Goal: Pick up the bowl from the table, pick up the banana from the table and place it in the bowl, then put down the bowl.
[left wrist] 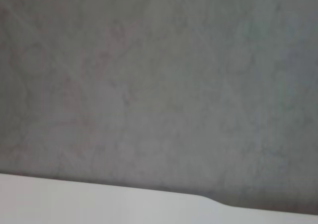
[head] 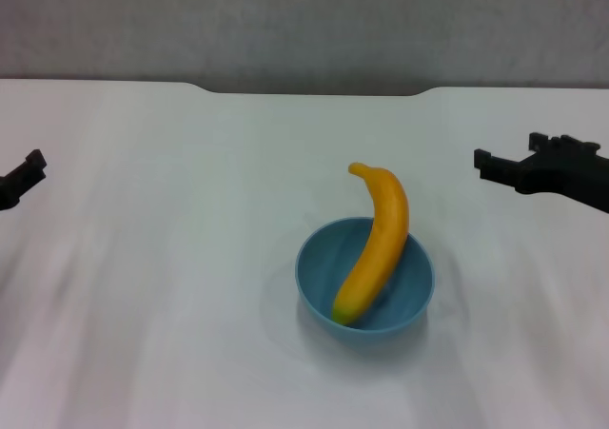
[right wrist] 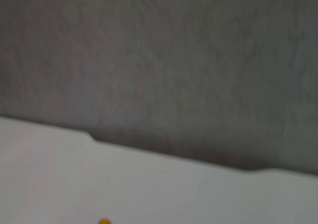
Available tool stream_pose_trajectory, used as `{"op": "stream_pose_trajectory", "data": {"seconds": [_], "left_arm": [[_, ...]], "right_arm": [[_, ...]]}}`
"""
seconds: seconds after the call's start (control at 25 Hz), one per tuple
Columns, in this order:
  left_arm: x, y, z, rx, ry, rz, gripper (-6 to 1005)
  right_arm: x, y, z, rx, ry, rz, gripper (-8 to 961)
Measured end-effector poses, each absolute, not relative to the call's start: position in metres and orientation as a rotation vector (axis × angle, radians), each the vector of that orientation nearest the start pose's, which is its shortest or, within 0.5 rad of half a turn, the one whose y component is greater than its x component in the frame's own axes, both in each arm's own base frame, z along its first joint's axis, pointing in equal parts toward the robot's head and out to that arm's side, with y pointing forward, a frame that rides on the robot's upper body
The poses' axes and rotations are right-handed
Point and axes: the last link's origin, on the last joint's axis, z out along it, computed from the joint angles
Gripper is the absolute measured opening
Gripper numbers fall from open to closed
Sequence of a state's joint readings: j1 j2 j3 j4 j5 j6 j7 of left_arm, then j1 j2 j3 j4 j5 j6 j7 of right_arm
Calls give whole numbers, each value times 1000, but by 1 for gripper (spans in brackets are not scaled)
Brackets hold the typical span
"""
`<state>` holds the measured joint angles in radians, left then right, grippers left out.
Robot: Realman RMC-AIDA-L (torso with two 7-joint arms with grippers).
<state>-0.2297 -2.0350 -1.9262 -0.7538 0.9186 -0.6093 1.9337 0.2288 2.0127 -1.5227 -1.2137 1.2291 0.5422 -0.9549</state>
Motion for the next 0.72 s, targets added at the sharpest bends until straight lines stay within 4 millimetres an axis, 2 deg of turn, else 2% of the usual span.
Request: {"op": "stream_pose_trajectory", "data": {"seconds": [0.2, 0.52, 0.72], "left_arm": [[-359, 350, 50, -1690, -906, -676, 880], [-361, 342, 28, -1714, -857, -710, 880], [-361, 340, 20, -1730, -873, -714, 880]], "right_arm": [[262, 367, 10, -2053, 761, 404, 895], [296, 357, 6, -1960, 843, 480, 888], [296, 340, 10, -1949, 763, 605, 888]]}}
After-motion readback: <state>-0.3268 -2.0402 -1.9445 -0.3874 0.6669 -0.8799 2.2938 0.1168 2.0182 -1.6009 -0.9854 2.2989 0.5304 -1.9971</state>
